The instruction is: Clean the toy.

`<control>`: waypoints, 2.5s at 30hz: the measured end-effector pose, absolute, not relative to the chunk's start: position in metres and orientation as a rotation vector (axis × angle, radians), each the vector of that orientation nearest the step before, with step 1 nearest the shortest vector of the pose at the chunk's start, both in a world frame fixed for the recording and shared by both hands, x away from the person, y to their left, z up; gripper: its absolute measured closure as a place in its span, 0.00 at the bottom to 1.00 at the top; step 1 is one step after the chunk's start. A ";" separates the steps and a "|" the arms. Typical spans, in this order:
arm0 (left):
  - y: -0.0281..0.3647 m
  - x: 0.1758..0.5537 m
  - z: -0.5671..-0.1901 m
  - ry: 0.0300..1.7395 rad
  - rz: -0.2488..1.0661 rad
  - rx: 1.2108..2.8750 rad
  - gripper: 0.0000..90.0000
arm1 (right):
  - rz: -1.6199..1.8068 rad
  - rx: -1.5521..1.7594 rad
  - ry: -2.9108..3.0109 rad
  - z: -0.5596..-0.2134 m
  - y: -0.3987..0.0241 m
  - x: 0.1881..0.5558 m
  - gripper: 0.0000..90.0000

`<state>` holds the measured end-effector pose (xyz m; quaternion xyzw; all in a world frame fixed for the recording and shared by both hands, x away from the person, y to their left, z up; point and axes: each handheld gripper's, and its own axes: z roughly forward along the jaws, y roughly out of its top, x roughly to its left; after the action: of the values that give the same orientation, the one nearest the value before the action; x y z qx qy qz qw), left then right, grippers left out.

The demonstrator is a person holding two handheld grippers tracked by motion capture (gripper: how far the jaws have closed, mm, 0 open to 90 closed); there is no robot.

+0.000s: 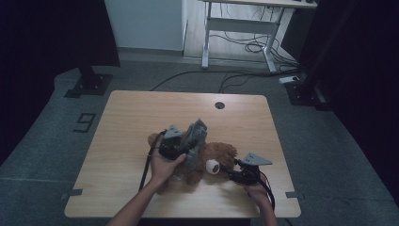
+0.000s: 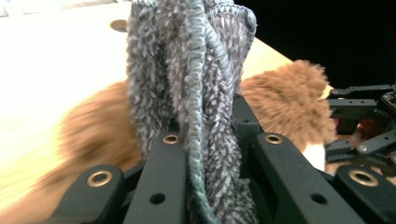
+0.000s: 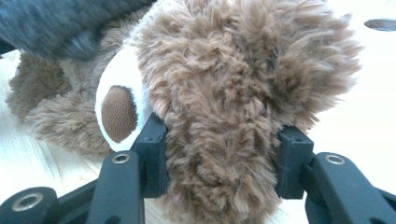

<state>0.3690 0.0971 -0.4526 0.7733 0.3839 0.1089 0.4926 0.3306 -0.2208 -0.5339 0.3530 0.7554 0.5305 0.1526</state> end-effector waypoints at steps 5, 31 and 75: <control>0.135 0.370 -0.452 0.989 0.296 1.841 0.88 | 1.524 1.006 2.159 -0.535 -0.221 0.330 0.54; 0.116 0.384 -0.441 1.002 0.206 1.927 0.88 | 1.526 1.005 2.157 -0.535 -0.222 0.329 0.54; 0.188 0.363 -0.454 1.078 0.353 1.885 0.89 | 1.535 1.023 2.143 -0.536 -0.223 0.331 0.53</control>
<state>0.3633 0.1876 -0.4543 0.7637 0.4367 0.1428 0.4536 0.3308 -0.2230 -0.5365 0.3572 0.7486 0.5363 0.1561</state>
